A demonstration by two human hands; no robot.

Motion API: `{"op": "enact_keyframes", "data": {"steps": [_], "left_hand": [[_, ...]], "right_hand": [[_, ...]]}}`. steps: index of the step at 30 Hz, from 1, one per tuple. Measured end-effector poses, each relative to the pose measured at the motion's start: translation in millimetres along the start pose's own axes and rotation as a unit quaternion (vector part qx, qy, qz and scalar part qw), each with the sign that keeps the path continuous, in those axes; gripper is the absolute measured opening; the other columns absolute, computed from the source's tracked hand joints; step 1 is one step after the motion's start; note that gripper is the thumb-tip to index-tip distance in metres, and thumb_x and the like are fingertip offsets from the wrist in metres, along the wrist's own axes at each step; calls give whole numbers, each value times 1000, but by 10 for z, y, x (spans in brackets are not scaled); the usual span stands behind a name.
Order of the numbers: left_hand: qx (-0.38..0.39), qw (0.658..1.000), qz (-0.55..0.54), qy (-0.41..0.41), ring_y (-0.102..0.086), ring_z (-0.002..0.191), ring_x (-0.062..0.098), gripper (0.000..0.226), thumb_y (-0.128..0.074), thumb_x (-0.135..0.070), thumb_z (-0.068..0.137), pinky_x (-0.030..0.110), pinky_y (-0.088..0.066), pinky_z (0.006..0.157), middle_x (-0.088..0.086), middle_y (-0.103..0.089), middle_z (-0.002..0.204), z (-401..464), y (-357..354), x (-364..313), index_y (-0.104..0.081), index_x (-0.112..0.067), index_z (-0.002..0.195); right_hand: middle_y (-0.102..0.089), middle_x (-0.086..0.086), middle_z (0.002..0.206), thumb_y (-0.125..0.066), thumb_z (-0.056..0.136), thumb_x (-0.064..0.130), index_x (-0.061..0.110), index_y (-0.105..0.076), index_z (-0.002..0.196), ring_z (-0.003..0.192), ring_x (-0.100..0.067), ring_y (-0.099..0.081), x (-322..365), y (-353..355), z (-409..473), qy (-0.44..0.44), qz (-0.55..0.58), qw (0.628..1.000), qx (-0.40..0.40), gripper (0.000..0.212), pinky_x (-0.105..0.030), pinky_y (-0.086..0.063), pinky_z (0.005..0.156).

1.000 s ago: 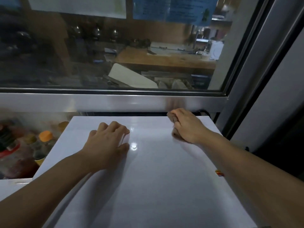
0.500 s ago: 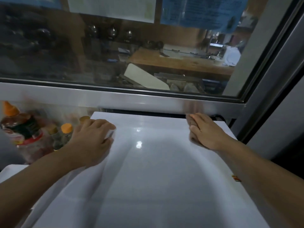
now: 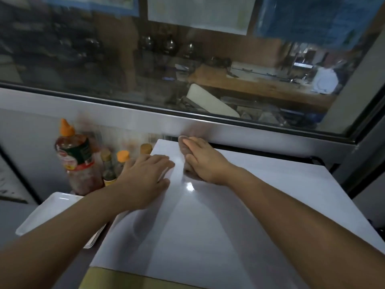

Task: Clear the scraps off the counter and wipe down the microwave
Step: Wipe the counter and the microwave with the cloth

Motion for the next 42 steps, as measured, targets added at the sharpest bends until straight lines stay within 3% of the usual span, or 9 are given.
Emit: {"op": "enact_keyframes", "data": {"steps": [3,9,14,18,22,25,29,36,42], "left_hand": [[-33,999,15,3,-19,137,17,42,-41,-41,94,43,-19,110,-12,-26,150,-171,44,96,-36,-37,135],[-45,998,-33,0,-35,131,17,43,-45,-36,94,36,-34,107,-8,-34,146,-350,37,208,-41,-30,136],[-52,995,-88,3,-37,127,15,42,-45,-37,93,34,-37,104,-7,-35,143,-359,22,227,-43,-29,134],[-43,995,-93,1,-39,125,18,40,-46,-33,94,37,-38,103,-4,-37,142,-384,75,185,-45,-25,132],[-70,989,-130,-8,-38,125,13,40,-50,-29,93,27,-38,102,-8,-36,140,-596,142,174,-45,-30,133],[-76,987,-140,-4,-34,115,8,36,-48,-33,93,21,-36,94,-10,-34,131,-831,142,190,-41,-39,128],[-79,986,-149,16,-34,110,8,33,-48,-35,92,25,-39,94,-11,-34,125,-940,99,208,-40,-37,124],[-87,985,-149,26,-36,113,10,31,-49,-38,91,31,-39,97,-12,-36,125,-949,73,225,-42,-36,122],[-147,971,-171,79,-37,92,8,37,-60,-44,81,22,-33,75,-8,-35,103,-1123,129,302,-33,-29,101]], "right_hand": [[-10,5,158,-30,101,27,18,-17,150,144,-7,-4,-282,109,-357,4,-20,1000,15,51,-25,-8,117],[-6,6,159,-28,102,20,19,-16,150,145,-8,-2,-433,177,-502,-52,-40,998,11,50,-23,-8,116],[-16,3,157,-30,100,21,19,-24,148,144,-12,-10,198,-106,180,16,12,1000,0,48,-25,-10,116],[-47,-2,134,-36,100,20,14,-49,129,124,-17,-41,592,-172,599,54,39,998,-4,33,-31,-34,105],[-52,-1,121,-38,96,11,13,-57,116,114,-13,-43,680,-116,457,103,52,993,-5,27,-23,-35,98],[-56,1,117,-41,93,9,15,-59,111,111,-9,-44,831,-161,114,210,72,975,3,26,-12,-29,96],[-60,-5,111,-47,85,0,10,-62,109,104,-15,-49,790,-167,236,249,48,967,7,31,-23,-36,93],[-60,-6,102,-41,90,5,9,-65,97,99,-19,-50,621,-200,671,117,16,992,-36,26,-41,-41,93],[-58,-8,112,-39,88,5,7,-63,108,107,-23,-51,1164,-211,-338,250,73,965,6,31,-36,-40,95]]}}
Point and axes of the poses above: each hand's wrist, its own z-axis towards the middle knuckle, its own y-axis out of the back of the hand, x = y × z, the point moved 4 cm from there along z, towards the middle knuckle
